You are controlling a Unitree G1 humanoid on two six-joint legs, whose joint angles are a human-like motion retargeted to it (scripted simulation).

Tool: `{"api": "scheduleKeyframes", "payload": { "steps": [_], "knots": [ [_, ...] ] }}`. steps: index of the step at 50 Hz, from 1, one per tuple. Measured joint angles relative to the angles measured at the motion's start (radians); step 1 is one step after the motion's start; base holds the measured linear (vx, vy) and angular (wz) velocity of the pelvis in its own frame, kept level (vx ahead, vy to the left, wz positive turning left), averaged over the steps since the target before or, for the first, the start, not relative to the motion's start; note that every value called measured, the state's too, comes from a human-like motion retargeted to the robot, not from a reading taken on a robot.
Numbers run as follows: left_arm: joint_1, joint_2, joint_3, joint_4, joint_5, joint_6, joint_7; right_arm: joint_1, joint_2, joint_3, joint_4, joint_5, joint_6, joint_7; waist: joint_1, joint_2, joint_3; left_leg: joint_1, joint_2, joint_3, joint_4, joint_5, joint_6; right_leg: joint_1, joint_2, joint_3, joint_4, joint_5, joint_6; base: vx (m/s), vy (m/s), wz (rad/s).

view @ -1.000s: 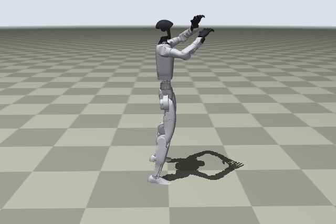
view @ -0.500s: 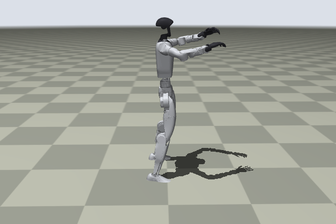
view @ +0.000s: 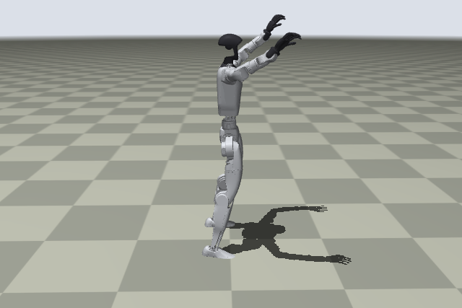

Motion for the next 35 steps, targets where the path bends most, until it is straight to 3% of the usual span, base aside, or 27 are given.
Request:
{"api": "scheduleKeyframes", "payload": {
  "steps": [3, 8, 12, 17, 23, 28, 32, 35],
  "knots": [
    [0.266, -0.086, 0.158, 0.007, -0.037, -0.005, -0.073, 0.234, 0.144, -0.14, -0.019, -0.012, -0.01, 0.053, -0.009, -0.016, -0.011, 0.014, -0.014, -0.003, -0.002, -0.003, 0.011, 0.011, -0.015, 0.0, 0.009, -0.011, 0.0, 0.0, 0.0, 0.0],
    [0.482, -0.269, 0.214, -0.105, -0.127, -0.035, -0.17, 0.333, 0.394, -0.071, -0.126, 0.006, -0.046, 0.154, -0.01, -0.026, -0.032, 0.027, -0.031, -0.001, -0.005, -0.005, 0.027, 0.015, -0.033, 0.008, 0.02, -0.022, -0.001, 0.0, 0.0, 0.0],
    [0.448, -0.383, 0.215, -0.299, -0.231, -0.07, -0.135, 0.262, 0.592, -0.004, -0.211, 0.09, -0.061, 0.182, -0.008, -0.025, -0.046, 0.027, -0.029, 0.009, -0.007, -0.005, 0.027, 0.006, -0.029, 0.02, 0.021, -0.02, -0.005, 0.0, 0.0, 0.0],
    [0.274, -0.51, 0.294, -0.49, -0.481, -0.12, -0.057, 0.078, 0.781, -0.031, -0.307, 0.293, -0.054, 0.142, 0.004, -0.022, -0.05, 0.041, -0.026, 0.019, -0.056, 0.015, 0.02, -0.017, -0.02, 0.041, 0.019, -0.008, -0.005, -0.01, 0.0, -0.13],
    [0.063, -0.653, 0.378, -0.521, -0.833, -0.216, -0.058, -0.148, 0.925, -0.124, -0.395, 0.579, -0.074, 0.042, 0.018, -0.023, -0.046, 0.03, -0.027, 0.028, -0.067, 0.026, 0.017, -0.037, -0.019, 0.051, 0.013, 0.004, -0.006, 0.0, 0.0, 0.0],
    [0.031, -0.743, 0.434, -0.487, -1.08, -0.29, -0.145, -0.229, 0.993, -0.182, -0.395, 0.744, -0.121, 0.029, 0.02, -0.027, -0.049, -0.014, -0.029, 0.026, -0.005, 0.005, 0.02, -0.046, -0.027, 0.043, 0.014, 0.004, -0.011, 0.0, 0.0, 0.0],
    [0.133, -0.769, 0.463, -0.46, -1.235, -0.293, -0.233, -0.178, 1.037, -0.199, -0.36, 0.818, -0.134, 0.042, 0.016, -0.028, -0.042, -0.012, -0.033, 0.02, -0.003, 0.004, 0.024, -0.041, -0.031, 0.039, 0.018, 0.001, -0.017, 0.0, 0.0, 0.0],
    [0.276, -0.761, 0.467, -0.418, -1.22, -0.25, -0.256, -0.06, 1.036, -0.176, -0.319, 0.82, -0.119, 0.065, 0.013, -0.027, -0.053, -0.011, -0.037, 0.013, -0.003, 0.006, 0.032, -0.036, -0.035, 0.033, 0.019, -0.001, -0.021, 0.0, 0.0, 0.0]
  ]
}}
